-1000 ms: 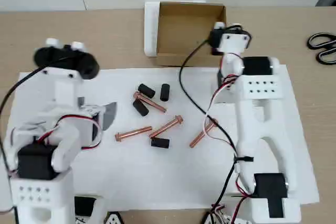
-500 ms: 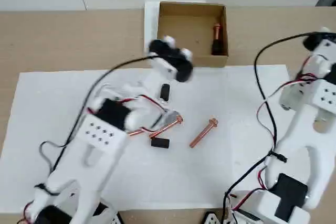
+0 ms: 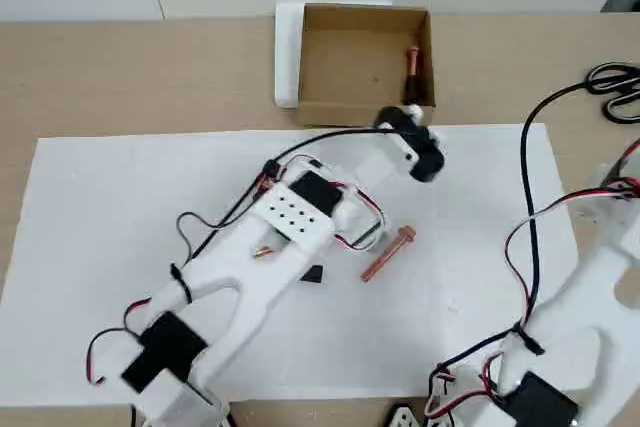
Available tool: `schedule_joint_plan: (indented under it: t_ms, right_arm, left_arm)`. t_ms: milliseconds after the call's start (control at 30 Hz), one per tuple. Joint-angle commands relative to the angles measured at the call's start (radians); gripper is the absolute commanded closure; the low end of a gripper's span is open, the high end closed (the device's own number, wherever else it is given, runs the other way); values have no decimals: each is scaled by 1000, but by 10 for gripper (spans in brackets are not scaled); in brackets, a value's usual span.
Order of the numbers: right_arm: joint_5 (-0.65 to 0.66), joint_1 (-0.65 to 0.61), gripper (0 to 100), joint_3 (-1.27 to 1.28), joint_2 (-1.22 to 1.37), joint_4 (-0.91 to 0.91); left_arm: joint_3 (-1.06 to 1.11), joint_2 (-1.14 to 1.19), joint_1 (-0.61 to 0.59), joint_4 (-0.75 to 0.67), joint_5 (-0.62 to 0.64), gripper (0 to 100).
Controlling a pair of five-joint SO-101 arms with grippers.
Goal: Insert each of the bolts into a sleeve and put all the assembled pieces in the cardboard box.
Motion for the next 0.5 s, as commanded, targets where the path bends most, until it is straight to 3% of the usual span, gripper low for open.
schedule_joint_plan:
  t_ms: [0,467]
  right_arm:
    - [11,5,790,11,-45,2]
    - [11,5,790,11,-45,2]
  left_arm:
    - [-67,37,37,-21,-6,759]
    - [-68,157,66,-133,-57,760]
